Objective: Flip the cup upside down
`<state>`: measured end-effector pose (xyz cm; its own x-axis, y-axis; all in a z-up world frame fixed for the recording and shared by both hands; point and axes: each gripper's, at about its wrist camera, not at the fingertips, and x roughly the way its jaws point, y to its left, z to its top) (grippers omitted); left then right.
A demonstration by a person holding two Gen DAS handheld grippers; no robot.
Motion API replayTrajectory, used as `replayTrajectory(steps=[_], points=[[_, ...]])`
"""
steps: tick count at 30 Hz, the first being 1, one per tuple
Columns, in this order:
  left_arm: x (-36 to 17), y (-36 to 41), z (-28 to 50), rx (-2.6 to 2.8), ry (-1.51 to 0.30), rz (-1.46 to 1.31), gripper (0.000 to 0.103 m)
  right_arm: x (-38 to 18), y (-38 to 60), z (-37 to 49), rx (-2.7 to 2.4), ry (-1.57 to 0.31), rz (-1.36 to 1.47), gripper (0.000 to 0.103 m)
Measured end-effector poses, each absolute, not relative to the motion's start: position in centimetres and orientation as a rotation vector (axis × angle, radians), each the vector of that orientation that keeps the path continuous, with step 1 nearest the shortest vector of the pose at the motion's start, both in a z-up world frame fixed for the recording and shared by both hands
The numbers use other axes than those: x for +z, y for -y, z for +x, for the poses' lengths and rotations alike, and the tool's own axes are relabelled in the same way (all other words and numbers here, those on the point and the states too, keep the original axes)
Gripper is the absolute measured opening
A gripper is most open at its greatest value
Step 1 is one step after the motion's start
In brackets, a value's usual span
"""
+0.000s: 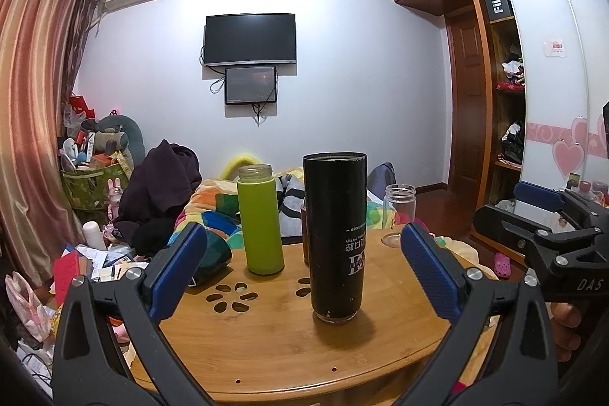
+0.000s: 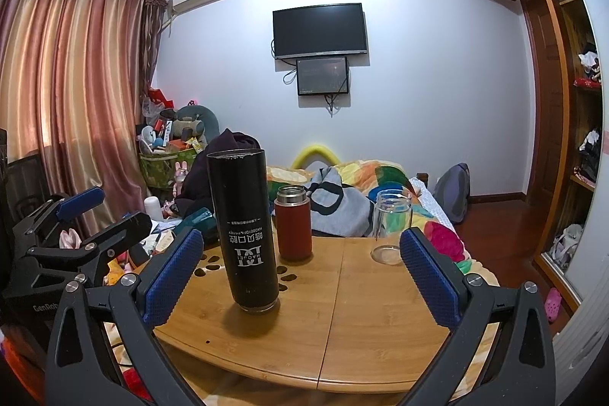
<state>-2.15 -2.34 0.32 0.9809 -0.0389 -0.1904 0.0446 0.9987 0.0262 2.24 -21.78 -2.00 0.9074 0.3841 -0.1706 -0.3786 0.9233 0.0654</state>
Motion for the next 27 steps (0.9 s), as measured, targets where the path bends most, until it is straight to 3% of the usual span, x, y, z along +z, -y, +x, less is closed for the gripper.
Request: replayTrajectory(steps=[27], points=[[0.79,2.26,-2.77,-0.042,-0.164,0.007,0.103,-1.65,21.63,1.55,0.395,-0.159,0.024,0.103]])
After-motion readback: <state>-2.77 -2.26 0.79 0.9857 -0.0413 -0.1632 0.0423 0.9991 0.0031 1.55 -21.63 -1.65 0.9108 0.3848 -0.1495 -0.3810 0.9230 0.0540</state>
